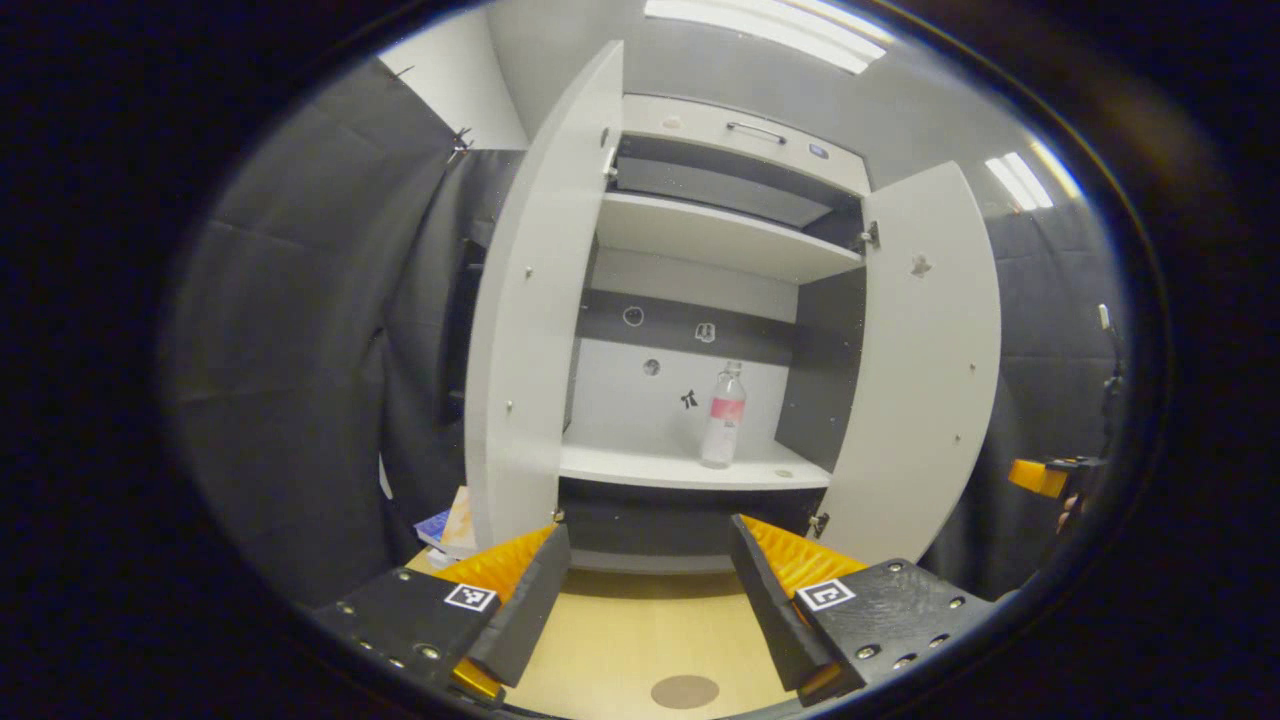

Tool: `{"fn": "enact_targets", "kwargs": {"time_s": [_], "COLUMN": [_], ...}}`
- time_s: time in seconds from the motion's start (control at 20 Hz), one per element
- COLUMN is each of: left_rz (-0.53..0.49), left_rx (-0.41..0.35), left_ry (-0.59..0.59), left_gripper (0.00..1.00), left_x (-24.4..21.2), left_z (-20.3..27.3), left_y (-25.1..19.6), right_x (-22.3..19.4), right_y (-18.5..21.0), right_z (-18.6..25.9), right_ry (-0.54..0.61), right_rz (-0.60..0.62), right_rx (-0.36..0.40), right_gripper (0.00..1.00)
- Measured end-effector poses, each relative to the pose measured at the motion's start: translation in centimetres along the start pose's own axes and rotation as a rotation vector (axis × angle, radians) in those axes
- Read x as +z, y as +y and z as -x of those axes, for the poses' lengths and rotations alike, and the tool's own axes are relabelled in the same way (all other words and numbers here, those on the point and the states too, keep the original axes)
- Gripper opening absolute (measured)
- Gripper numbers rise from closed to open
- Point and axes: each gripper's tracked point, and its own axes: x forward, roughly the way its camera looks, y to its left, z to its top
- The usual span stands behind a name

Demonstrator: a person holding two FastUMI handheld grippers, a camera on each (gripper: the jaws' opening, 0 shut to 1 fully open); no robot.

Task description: Grasp the bottle in the cabinet with the left hand and place it on the coaster, then close the right door with the right hand and the left door with the left hand.

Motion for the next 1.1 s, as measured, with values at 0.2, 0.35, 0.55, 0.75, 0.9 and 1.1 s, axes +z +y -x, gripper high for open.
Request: {"fn": "enact_targets", "kwargs": {"time_s": [0.2, 0.35, 0.55, 0.75, 0.9, 1.1], "left_rz": [0.008, -0.007, 0.029, -0.024, -0.051, -0.089], "left_rx": [-0.026, -0.032, -0.003, -0.015, -0.039, -0.084], "left_ry": [-0.009, -0.03, -0.062, -0.076, -0.091, -0.107], "left_gripper": [0.93, 0.93, 0.93, 0.93, 0.97, 0.93], "left_x": [0.6, 2.1, 4.9, 6.5, 7.6, 8.2], "left_z": [-4.5, -8.9, -14.7, -20.9, -25.2, -30.2], "left_y": [-2.8, -4.1, -4.3, -4.9, -6.0, -8.7], "right_x": [0.7, 1.4, 0.5, -0.8, -1.8, -1.3], "right_y": [-2.4, -5.2, -8.4, -9.8, -10.2, -11.0], "right_z": [-3.6, -6.4, -9.3, -10.7, -12.1, -13.2], "right_ry": [-0.017, -0.052, -0.044, -0.018, 0.001, -0.011], "right_rz": [0.015, 0.041, 0.011, 0.001, -0.016, 0.006], "right_rx": [-0.03, -0.077, -0.136, -0.163, -0.161, -0.174], "right_gripper": [1.0, 1.0, 0.97, 1.0, 1.0, 1.0]}}
